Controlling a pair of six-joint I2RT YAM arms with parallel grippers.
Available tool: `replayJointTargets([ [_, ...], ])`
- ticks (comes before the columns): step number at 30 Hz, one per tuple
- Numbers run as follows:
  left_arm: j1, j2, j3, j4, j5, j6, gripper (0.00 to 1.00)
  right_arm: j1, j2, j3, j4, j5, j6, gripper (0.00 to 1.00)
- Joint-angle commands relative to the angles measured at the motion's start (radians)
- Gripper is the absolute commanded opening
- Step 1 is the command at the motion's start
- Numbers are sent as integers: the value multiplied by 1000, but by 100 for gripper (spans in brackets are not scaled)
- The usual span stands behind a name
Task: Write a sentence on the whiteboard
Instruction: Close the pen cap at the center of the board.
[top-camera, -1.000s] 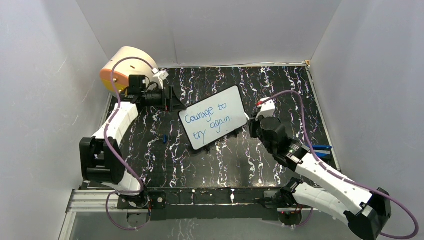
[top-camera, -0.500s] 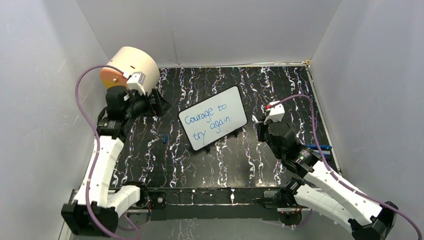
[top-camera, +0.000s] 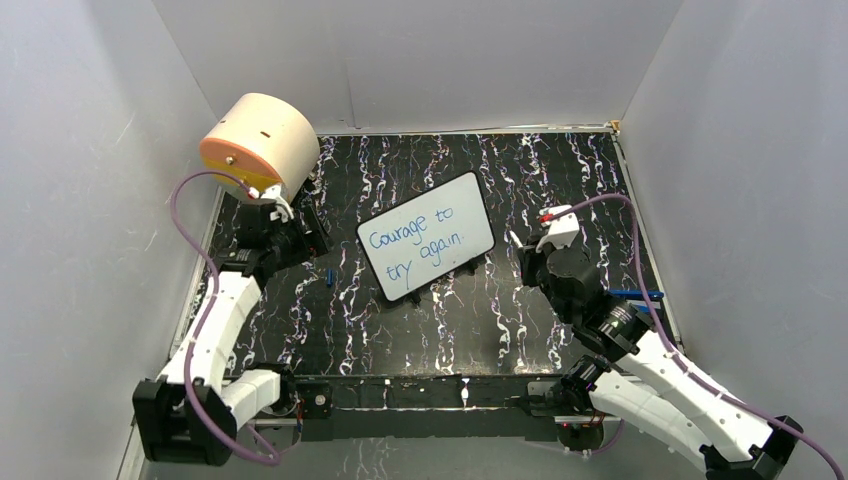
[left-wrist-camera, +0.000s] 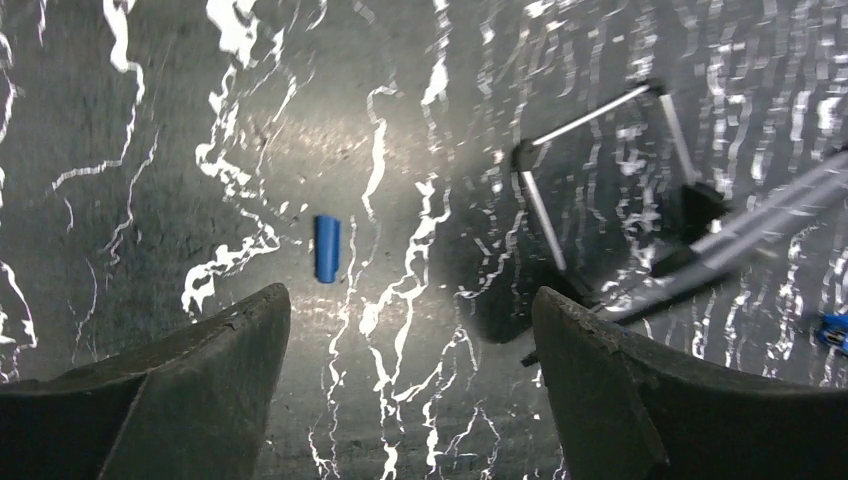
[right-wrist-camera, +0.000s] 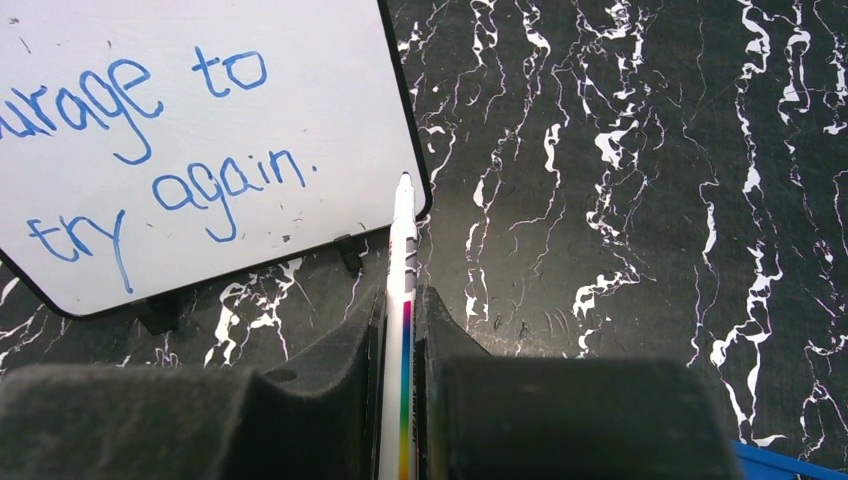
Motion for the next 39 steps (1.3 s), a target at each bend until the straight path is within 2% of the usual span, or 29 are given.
replayJointTargets([
  [1,3,102,-8,-26,-84,-52,81,-4,-36,21,10,19,-6,0],
  [8,-2,312,24,-63,-125,-52,65,-4,-64,14,10,7,-4,0],
  [16,-24,475,90,-101,-154,-19,36,-4,-73,6,18,-2,-2,0],
  [20,-46,516,120,-109,-130,-4,32,-4,-69,9,17,3,-4,0],
  [39,-107,648,185,-161,-214,33,15,-4,-76,6,23,14,-1,0],
])
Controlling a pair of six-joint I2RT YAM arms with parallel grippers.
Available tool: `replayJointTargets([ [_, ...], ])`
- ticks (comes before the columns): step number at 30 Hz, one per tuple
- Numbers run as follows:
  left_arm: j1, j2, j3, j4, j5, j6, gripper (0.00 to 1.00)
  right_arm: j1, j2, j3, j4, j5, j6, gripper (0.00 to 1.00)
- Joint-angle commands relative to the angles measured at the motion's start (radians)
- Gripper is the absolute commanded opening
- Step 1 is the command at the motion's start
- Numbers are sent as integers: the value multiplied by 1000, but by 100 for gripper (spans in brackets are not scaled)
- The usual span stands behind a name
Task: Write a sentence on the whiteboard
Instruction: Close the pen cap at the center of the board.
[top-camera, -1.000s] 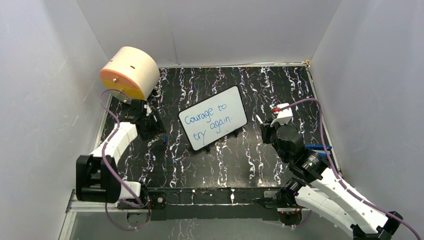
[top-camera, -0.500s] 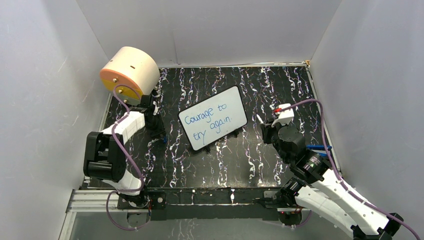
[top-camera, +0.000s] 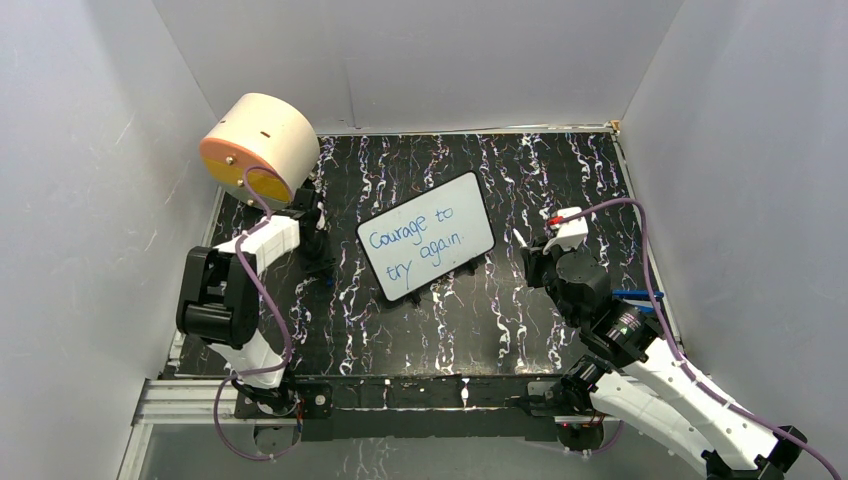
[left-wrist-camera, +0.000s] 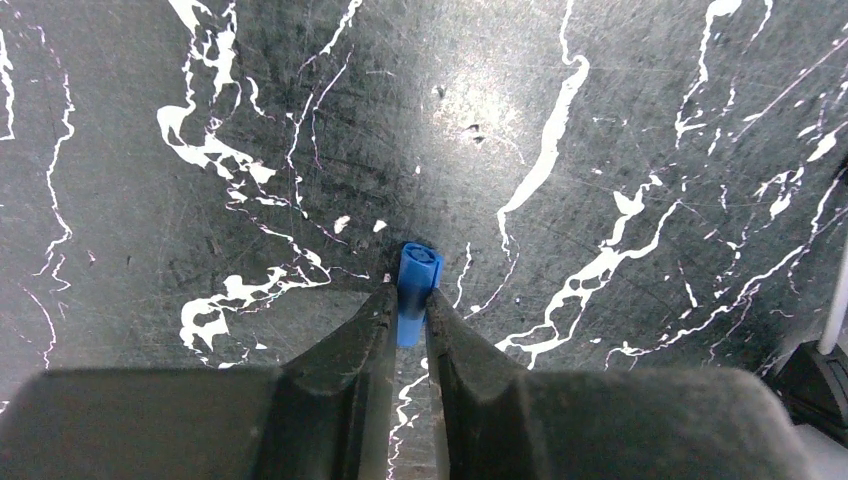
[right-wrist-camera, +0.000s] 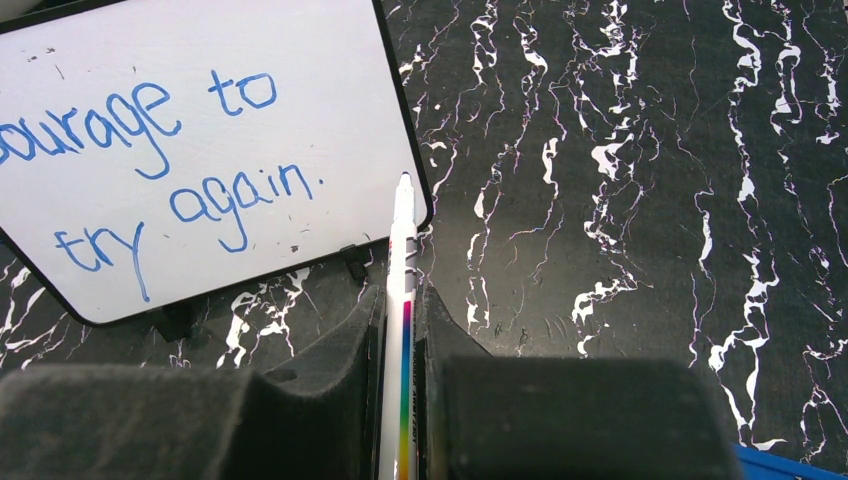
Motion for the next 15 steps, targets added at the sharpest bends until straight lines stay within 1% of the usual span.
replayJointTargets([
  [1,-12,22,28,-36,-46,13,13,-4,-13,5,36,13,-2,0],
  [5,-23,53,30,-37,-58,18,13,-4,-19,4,39,12,-4,0],
  [8,-25,77,27,-37,-69,23,17,-4,-17,4,37,12,-4,0],
  [11,-25,95,20,-41,-73,26,17,-4,-18,0,41,13,-4,0],
  [13,-25,105,14,-43,-71,28,15,-4,-13,-4,51,14,-7,0],
  [15,-25,109,13,-50,-62,28,9,-4,-4,1,52,15,-8,0],
])
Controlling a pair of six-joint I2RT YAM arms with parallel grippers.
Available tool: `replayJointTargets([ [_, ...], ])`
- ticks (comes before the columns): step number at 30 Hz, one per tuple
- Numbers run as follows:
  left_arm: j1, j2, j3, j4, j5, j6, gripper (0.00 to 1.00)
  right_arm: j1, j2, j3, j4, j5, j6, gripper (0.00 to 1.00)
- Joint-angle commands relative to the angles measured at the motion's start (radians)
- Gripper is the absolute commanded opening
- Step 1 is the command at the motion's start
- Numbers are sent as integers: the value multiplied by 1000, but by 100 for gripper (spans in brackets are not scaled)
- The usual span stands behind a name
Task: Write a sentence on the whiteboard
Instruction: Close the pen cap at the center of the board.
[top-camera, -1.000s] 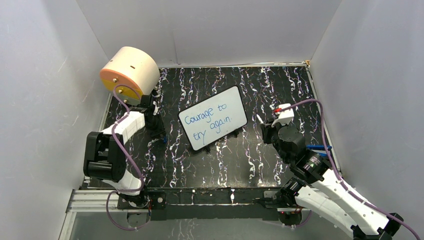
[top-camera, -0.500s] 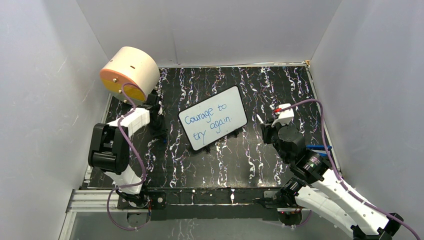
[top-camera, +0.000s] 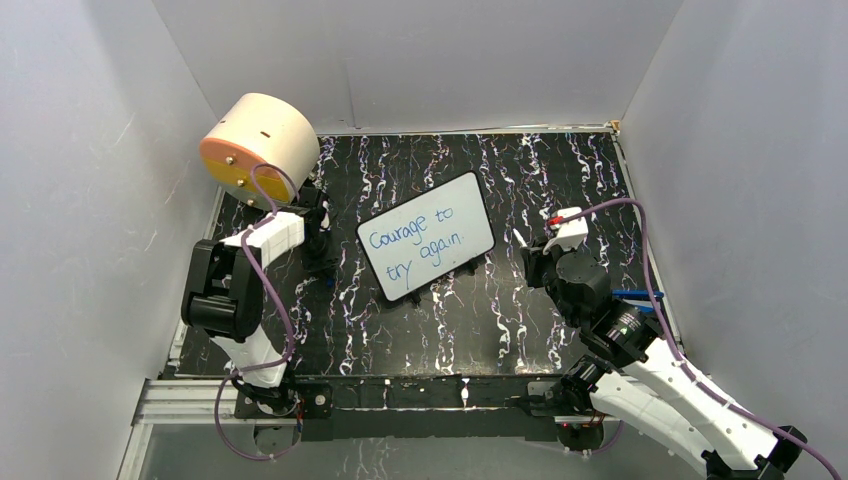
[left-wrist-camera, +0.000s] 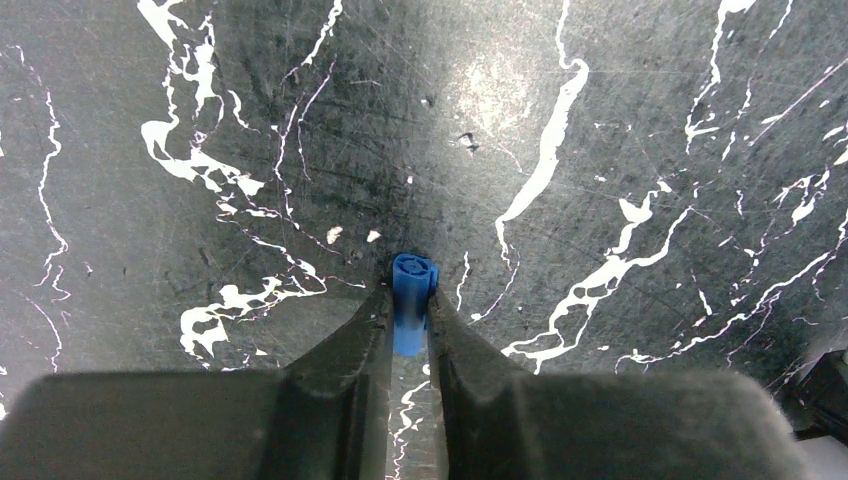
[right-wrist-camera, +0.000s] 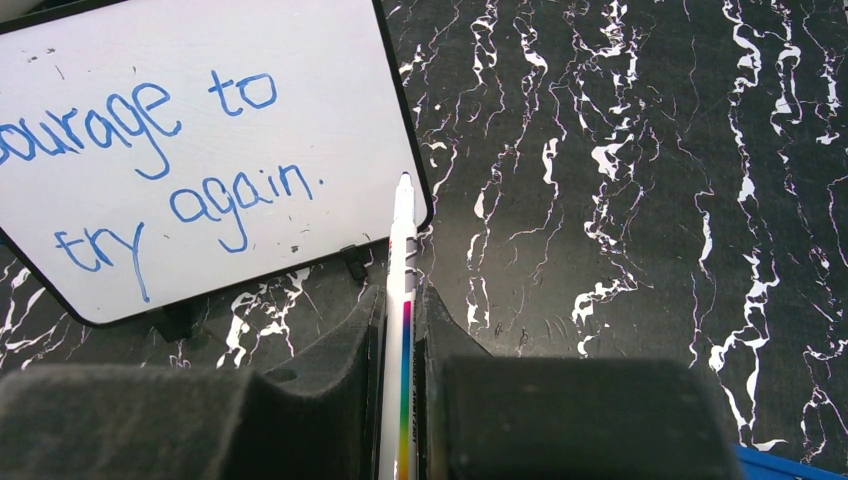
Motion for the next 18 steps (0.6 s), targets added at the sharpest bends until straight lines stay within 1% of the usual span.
replayJointTargets([
  [1,-5,46,-21,-29,-26,7,5,-4,1,6,48,15,-9,0],
  [2,-5,36,-23,-27,-19,2,0,-4,6,10,46,13,-8,0],
  [11,-5,-115,-61,6,20,-70,0,-4,4,10,71,-46,-14,0],
  [14,-5,-137,-79,7,2,-75,0,-4,15,12,70,-58,-13,0],
  [18,-5,-147,-82,3,20,-71,0,-4,10,8,62,-76,-1,0],
])
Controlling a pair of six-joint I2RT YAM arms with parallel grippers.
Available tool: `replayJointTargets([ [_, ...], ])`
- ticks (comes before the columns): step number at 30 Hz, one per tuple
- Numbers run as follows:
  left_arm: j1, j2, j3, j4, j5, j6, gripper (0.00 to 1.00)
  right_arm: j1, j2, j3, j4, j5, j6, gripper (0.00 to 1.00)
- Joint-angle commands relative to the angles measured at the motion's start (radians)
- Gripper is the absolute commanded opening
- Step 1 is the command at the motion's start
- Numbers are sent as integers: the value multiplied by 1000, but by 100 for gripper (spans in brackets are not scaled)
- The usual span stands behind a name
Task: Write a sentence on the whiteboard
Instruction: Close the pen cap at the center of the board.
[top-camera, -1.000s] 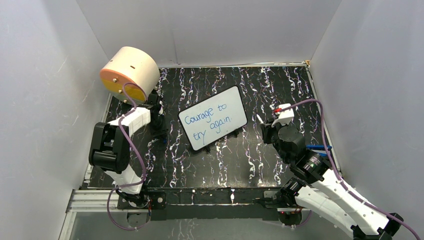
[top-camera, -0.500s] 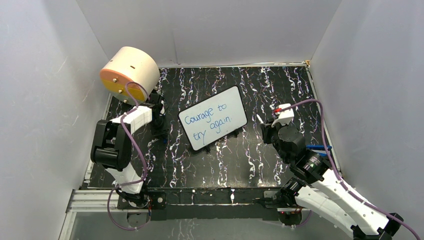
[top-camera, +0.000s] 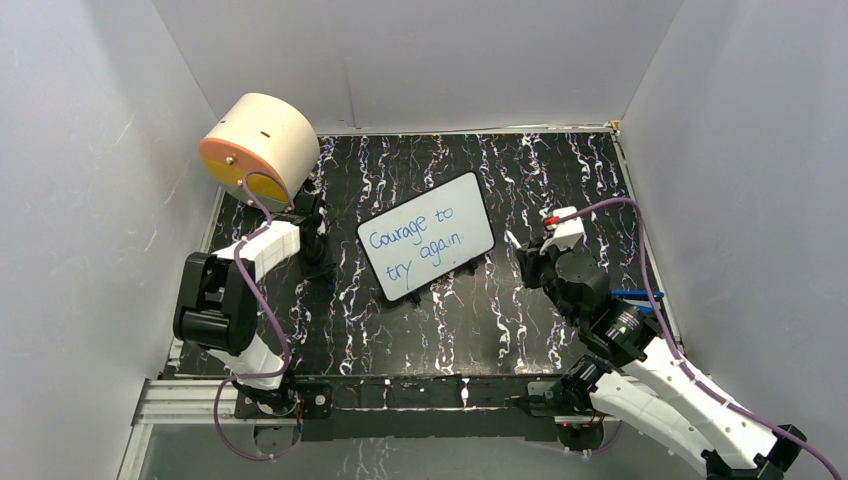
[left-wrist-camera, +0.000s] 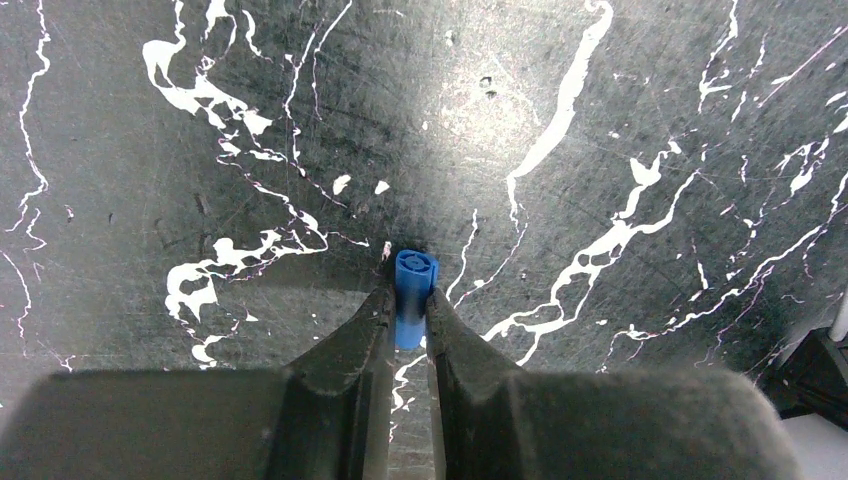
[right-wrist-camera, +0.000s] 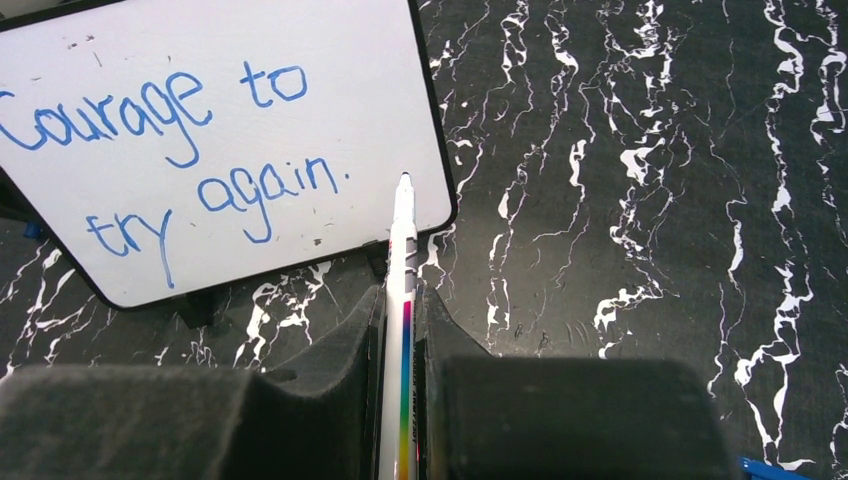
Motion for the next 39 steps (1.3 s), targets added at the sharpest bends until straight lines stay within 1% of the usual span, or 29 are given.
replayJointTargets([
  [1,-5,-60,-6,-11,10,-12,0,-4,-5,4,57,-29,0,0],
  [12,-5,-89,6,-18,5,-7,0,-4,28,-7,74,-75,2,0],
  [18,-5,-144,-45,25,9,-45,0,-4,53,-32,126,-116,-17,0],
  [23,-5,-83,-46,18,12,-31,0,-4,68,-40,141,-135,-18,0],
  [27,-5,-37,-28,1,12,-15,9,-4,58,-52,143,-130,-15,0],
  [34,-5,-4,-8,-8,12,-5,30,-4,60,-59,145,-125,-18,0],
  [36,-5,-5,-3,-11,12,-6,34,-4,63,-63,145,-128,-19,0],
  [39,-5,-9,2,-13,12,-4,35,-4,63,-65,149,-130,-19,0],
])
